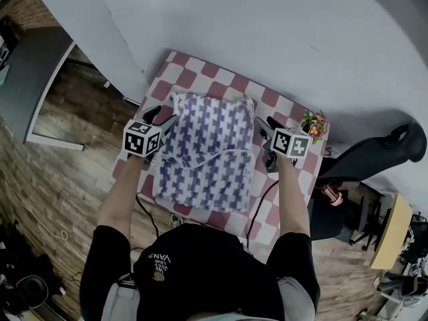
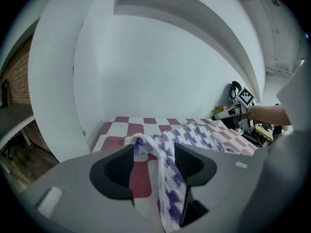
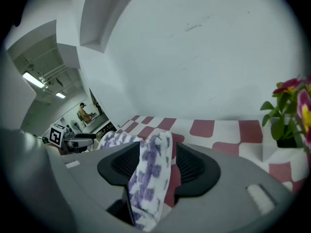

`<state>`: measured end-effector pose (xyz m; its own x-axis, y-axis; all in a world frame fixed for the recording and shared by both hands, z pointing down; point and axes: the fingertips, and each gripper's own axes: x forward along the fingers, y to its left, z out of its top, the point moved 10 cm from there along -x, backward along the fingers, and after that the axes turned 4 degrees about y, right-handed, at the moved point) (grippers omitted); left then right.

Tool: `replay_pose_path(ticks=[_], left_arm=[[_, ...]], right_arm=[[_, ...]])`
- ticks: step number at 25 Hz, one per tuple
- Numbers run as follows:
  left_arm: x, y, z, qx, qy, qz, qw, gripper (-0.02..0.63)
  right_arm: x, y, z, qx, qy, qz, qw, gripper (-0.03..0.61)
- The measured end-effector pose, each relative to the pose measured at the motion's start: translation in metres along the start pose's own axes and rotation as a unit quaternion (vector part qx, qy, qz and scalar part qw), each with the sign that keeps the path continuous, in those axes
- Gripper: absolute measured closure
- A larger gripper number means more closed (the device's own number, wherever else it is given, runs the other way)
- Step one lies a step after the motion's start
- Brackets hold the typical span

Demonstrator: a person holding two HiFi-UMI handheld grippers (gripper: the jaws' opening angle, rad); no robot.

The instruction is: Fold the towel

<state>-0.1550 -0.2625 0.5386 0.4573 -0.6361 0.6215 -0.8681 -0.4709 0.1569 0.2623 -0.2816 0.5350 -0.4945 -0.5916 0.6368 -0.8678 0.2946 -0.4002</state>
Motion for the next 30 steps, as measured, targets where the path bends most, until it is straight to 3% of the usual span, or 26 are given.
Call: replay_pose_path(ticks=[7,12,14,16,19,21,25,30], left_arm=[[0.048,0.029,0.022,-0.102,-0.004,0.037,0.9941,0.374],[0.072,0.035,0.023,-0.162,0.029,0.005,0.9863,0.379],[0.077,0.035,0.02,-0.166,0.052,-0.013,0.9847,0.459],[0.077,0.035,0.018,-0.16,0.065,-0.024,0.9847,0.583],[0.073,0.034,0.017,-0.161,0.065,-0.055,0.9833,0.591],[0.064,0.031,0.022,-0.15,0.04,-0.073,0.9852,0.592],[0.043,0.031,0.045,-0.105,-0.044,-0.068,0.9912,0.592],[0.018,0.028,0.062,-0.04,-0.161,-0.064,0.9841,0.592]], right_arm=[[0.063,-0.017,0.037,0.013,0.021,-0.01,1.0,0.356],[0.095,-0.025,0.042,0.032,0.048,-0.007,0.998,0.357],[0.101,-0.025,0.038,0.03,0.066,0.0,0.997,0.375],[0.102,-0.024,0.032,0.024,0.08,0.013,0.996,0.447],[0.092,-0.019,0.028,0.016,0.081,0.037,0.996,0.518],[0.077,-0.016,0.03,0.003,0.059,0.039,0.998,0.527],[0.042,-0.01,0.047,-0.026,-0.019,0.014,0.999,0.532],[-0.001,-0.005,0.057,-0.053,-0.138,-0.035,0.988,0.534]])
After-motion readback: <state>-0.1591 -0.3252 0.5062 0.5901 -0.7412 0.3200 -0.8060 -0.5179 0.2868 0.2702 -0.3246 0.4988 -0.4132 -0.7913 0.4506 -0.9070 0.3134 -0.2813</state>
